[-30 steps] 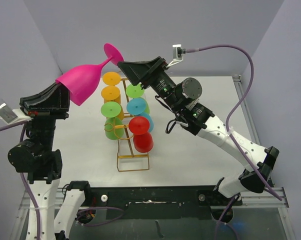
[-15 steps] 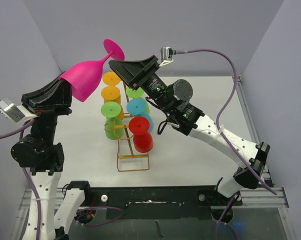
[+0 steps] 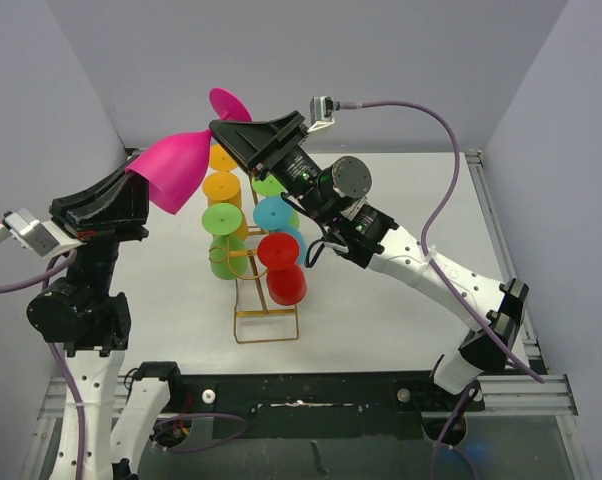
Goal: Place the wine glass upside down on the wine glass rack
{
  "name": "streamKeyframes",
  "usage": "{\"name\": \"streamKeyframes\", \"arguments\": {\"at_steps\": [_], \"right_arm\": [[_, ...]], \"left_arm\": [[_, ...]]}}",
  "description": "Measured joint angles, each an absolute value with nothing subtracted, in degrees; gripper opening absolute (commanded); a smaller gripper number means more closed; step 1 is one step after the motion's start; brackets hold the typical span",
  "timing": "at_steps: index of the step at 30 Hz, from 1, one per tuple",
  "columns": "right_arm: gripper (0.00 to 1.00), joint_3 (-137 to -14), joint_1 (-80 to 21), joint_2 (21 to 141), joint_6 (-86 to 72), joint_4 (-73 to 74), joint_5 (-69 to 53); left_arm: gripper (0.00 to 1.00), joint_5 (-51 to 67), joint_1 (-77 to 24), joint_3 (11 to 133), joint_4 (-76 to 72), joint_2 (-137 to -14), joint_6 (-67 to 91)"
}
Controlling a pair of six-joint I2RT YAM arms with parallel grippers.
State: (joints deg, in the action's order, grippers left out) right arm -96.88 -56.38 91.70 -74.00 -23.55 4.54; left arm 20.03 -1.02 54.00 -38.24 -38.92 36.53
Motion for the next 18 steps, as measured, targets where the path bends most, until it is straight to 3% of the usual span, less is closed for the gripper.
{"name": "streamKeyframes", "arguments": {"at_steps": [13,18], "right_arm": [[0.27,-96.88,-57.06,91.7,-74.02,-24.91,7.7],[0.14,-96.88,-57.06,91.72,-73.97,-25.3,8.05]], "left_arm": [[0.0,21.67,-1.02,50.87,-38.28,-36.45,36.18],[0.0,23.55,-1.02,49.45,-38.2,-36.01,35.94]]}}
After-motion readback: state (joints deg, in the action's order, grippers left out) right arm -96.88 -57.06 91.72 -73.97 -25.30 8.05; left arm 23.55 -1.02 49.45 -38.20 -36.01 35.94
